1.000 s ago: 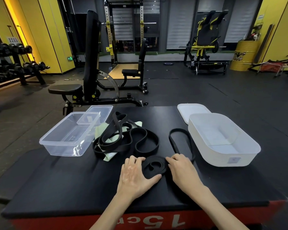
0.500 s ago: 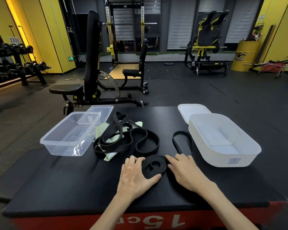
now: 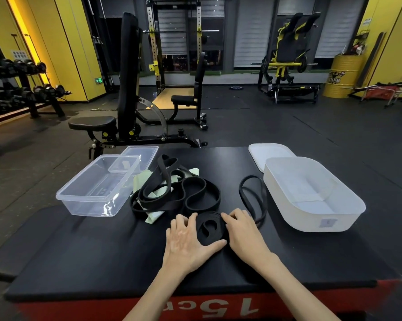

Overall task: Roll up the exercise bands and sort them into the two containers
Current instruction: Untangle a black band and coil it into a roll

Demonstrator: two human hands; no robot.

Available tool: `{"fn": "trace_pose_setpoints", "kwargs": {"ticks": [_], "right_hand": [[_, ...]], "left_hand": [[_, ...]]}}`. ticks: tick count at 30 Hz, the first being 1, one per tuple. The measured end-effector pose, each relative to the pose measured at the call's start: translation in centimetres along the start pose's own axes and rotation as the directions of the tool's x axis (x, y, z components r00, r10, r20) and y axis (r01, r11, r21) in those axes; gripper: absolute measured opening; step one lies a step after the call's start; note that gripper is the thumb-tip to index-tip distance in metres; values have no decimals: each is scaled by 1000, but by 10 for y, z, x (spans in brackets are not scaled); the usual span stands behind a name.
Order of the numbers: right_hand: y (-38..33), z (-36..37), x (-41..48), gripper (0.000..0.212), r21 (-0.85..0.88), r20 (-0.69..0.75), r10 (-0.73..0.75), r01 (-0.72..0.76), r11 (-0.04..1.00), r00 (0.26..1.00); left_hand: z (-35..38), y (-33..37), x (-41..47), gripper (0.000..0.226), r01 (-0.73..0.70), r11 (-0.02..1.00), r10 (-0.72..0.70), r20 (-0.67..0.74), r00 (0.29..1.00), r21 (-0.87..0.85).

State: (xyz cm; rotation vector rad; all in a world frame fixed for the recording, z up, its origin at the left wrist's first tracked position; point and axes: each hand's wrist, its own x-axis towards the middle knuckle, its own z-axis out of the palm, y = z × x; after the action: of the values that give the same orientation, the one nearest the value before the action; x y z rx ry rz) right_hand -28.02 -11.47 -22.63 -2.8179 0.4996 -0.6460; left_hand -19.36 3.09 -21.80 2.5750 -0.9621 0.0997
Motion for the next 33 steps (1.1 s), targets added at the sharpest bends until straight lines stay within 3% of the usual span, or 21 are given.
{"fn": "trace_pose_setpoints", "kwargs": {"ticks": [6,14,20,25,33], "right_hand": [[3,3,4,41,48,12,4,-5,999,1000],[7,-4,10,42,67,146,-99,90,994,984],[9,-3,5,44,-33,41,-167,169,985,985],[2,-1,-2,33,-21,-112,-51,49,999,992],[7,-9,0,27,31,-56,15,-13,999,998]], "left_hand": [[0,0,0,110,-38,999,38,5,999,-8],[0,-1,1,93,-107,990,106,-17,994,-91],[1,0,-1,82,-82,994,80,-33,996,-77],[1,-1,-1,77,-59,995,55,-61,997,-75],[2,0,-1,76,-63,997,59,-77,995,-52]]}}
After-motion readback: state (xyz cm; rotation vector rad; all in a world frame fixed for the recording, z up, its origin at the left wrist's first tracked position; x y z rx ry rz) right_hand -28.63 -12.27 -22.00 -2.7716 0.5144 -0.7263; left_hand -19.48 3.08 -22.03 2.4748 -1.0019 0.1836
